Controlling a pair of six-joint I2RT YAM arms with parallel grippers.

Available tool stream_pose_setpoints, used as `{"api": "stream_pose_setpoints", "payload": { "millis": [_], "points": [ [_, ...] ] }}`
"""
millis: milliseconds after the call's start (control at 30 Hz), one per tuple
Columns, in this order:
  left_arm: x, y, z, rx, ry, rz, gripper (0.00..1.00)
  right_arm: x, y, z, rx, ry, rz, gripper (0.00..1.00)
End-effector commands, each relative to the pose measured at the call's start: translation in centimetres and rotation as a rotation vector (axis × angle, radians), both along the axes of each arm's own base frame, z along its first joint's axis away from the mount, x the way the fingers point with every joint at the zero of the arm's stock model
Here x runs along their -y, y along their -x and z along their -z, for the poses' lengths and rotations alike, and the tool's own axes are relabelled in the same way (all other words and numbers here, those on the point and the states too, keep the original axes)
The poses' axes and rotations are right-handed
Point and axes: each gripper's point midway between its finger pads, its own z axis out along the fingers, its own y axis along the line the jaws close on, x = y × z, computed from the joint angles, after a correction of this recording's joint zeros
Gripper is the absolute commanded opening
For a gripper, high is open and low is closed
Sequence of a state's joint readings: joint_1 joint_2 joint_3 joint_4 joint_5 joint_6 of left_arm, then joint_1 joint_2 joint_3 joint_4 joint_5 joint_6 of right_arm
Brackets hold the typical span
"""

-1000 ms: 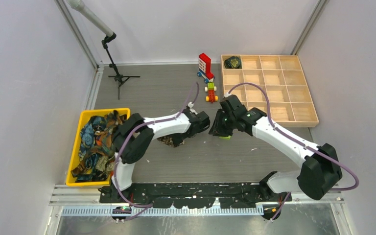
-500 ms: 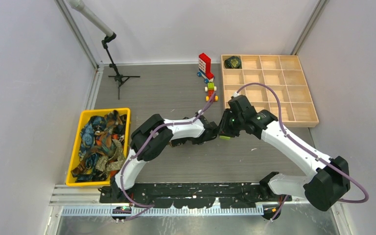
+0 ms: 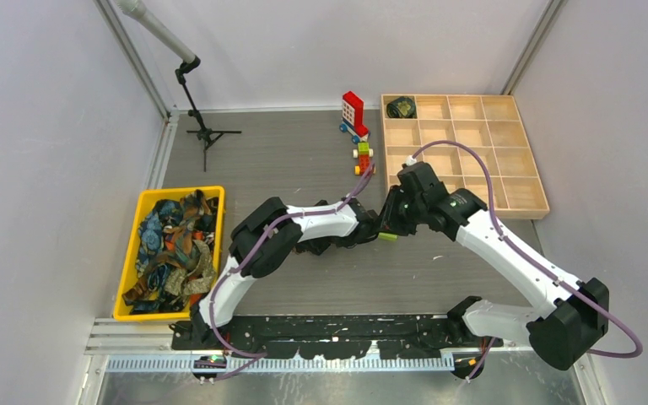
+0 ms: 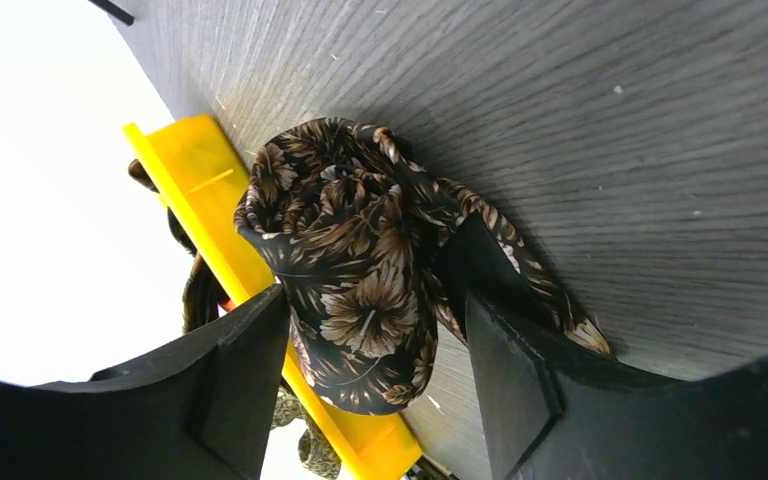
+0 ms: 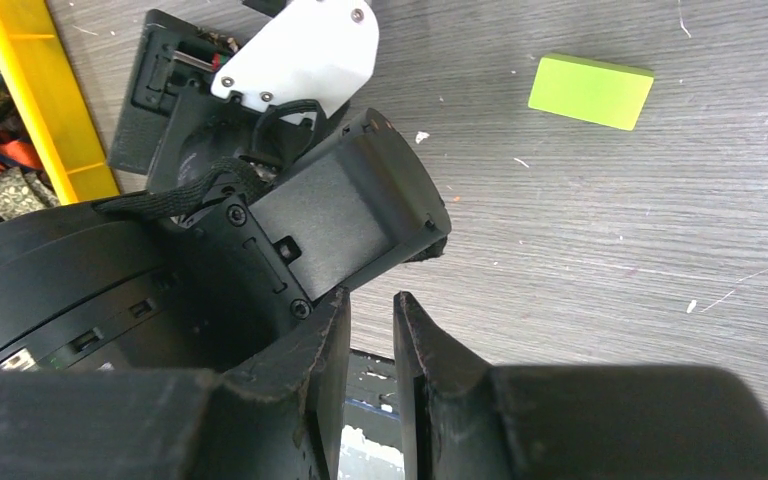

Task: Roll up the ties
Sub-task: Roll the tie at the center of the board.

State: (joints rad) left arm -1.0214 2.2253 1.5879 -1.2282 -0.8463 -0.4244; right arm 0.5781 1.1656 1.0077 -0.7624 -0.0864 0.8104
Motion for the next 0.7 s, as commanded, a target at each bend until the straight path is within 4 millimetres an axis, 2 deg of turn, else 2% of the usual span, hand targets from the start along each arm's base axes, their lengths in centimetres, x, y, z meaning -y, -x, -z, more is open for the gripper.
{"api": "stream_pose_setpoints", "payload": {
  "millis": [0,167,333,500,600,667],
  "points": [
    [0.9,0.4,-2.6,-0.008,0.08,0.01,0.67,-0.2,-1.2,-3.6,0.093,-0.052,0.027,0.28],
    [1.6,1.0,-4.4,-0.024,0.187,0.009,0.72,0.2,-1.4,-4.8,0.114,-0.042,0.045,0.28],
    [2.0,1.7,-6.6,-0.031,0.313,0.008,0.73,0.4,-1.7,-5.9,0.142,-0.052,0.067,0.29],
    [0.7,1.6,-8.9,-0.026,0.463,-0.03,0.71,0.0,-1.9,-6.0,0.15,-0.084,0.082,0.33],
    [-0.6,0.8,-9.1,-0.053,0.625,-0.094,0.7,-0.7,-2.2,-5.4,0.134,-0.108,0.077,0.35],
    [-1.6,0.2,-9.0,-0.063,0.706,-0.134,0.69,-1.4,-2.4,-4.8,0.12,-0.128,0.065,0.4]
  ]
}}
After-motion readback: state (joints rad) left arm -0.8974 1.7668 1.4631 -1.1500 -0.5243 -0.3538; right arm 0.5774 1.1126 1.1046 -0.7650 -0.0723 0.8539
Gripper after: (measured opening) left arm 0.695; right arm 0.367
